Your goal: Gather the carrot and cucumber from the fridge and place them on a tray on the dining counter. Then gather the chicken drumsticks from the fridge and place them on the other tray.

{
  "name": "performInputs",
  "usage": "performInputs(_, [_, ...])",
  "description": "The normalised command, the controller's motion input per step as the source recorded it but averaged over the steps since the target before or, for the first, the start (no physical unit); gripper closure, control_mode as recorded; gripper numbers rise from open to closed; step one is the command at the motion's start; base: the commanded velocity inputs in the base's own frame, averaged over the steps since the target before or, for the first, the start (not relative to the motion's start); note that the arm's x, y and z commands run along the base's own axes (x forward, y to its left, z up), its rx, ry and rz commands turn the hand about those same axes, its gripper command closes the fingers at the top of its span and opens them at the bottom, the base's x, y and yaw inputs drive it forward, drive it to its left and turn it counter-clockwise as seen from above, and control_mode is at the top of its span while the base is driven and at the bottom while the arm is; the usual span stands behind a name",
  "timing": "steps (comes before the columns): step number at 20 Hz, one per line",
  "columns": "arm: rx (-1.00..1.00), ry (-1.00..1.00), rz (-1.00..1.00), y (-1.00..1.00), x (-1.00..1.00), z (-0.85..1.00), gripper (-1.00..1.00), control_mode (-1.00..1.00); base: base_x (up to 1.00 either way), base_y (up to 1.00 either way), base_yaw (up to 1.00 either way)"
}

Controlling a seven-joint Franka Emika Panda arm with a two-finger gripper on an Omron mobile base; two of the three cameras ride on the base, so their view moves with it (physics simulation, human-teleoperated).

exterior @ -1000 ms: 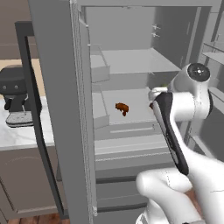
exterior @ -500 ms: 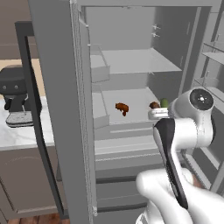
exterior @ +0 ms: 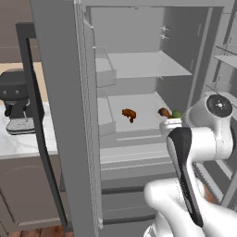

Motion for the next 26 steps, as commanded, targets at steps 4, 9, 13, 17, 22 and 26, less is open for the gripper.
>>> performInputs(4, [0.00,-0.05,0.00,0.00,-0.38,-0.02,1.00,-1.00,0.00,0.00,0.00])
performInputs(9, [0.00,0.00,0.00,0.00,-0.22,-0.10,1.00,-1.00,0.00,0.00,0.00])
performInputs(13, [0.00,0.00,0.00,0.00,-0.24,-0.02,1.00,1.00,-0.13,0.00,0.00])
performInputs(17, [0.00,0.00,0.00,0.00,0.00,0.00,1.00,1.00,-0.66,0.00,0.00])
performInputs(22, [0.00,0.00,0.00,0.00,0.00,0.00,1.00,1.00,-0.68,0.01,0.00])
performInputs(26, [0.00,0.00,0.00,0.00,0.00,0.00,1.00,1.00,-0.77,0.00,0.00])
